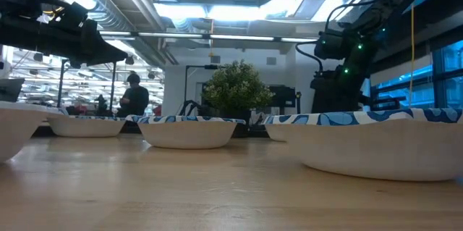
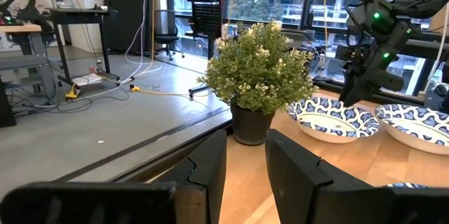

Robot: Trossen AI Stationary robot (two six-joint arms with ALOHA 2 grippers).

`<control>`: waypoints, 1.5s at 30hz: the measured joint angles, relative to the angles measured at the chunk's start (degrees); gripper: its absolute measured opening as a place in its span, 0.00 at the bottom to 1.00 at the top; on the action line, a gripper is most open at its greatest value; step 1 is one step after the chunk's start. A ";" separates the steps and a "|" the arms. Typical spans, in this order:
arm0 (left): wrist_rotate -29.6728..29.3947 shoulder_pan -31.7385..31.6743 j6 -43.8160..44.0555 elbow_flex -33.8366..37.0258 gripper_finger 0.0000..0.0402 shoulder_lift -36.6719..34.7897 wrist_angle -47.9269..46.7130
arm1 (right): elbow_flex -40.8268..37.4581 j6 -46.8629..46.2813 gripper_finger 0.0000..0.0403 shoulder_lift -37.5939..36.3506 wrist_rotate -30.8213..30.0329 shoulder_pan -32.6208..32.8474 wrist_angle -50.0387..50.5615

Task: Nest bowls inside each other
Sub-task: Stack the white bowl on the white bowl

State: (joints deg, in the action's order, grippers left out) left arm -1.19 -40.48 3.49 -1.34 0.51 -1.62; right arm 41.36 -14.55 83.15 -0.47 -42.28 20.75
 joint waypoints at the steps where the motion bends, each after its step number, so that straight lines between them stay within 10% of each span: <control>1: 0.00 0.01 0.00 -0.01 0.24 0.00 0.00 | 0.00 -0.15 0.40 0.00 0.00 0.00 0.00; 22: 0.00 0.02 0.00 0.00 0.24 0.00 -0.01 | -0.02 -0.41 0.39 5.20 1.05 0.02 -4.79; 45: 0.00 0.00 0.61 0.00 0.24 0.00 -0.01 | -0.02 -0.17 0.15 5.38 2.49 -0.07 -4.91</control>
State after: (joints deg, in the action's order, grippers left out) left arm -1.19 -40.49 4.10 -1.34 0.51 -1.63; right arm 41.34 -14.72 88.53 2.02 -42.35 15.85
